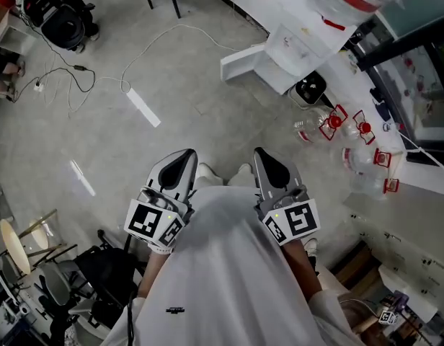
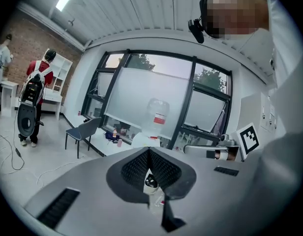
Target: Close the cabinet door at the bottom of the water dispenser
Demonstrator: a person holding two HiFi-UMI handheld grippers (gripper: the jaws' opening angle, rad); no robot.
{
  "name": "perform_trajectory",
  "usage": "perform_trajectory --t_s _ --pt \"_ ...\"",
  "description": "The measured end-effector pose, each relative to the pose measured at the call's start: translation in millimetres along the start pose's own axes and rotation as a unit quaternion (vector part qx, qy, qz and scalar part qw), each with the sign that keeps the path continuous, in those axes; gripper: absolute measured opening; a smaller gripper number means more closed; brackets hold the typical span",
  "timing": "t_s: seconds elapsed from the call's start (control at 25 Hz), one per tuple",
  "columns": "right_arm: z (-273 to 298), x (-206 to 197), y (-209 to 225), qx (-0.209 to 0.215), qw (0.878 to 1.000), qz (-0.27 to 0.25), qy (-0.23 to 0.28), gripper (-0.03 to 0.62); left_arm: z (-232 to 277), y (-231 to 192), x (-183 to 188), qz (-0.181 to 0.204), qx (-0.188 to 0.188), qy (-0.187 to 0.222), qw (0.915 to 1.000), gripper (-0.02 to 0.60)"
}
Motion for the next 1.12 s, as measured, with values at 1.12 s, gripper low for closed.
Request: perform_trajectory --t_s 1.12 --pt "5 17 130 -0.041 0.999 -0.002 0.028 0.009 138 21 11 0.01 -0.037 -0.036 0.9986 0.006"
Point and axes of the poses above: the fingertips, and each gripper's own axes: z forward along the fingers, y to its right, x out of its top, the point moved 7 cm from there along -z, backward along the fingers, and after that the axes turned 2 degrees about -y, right-handed, at the moved point
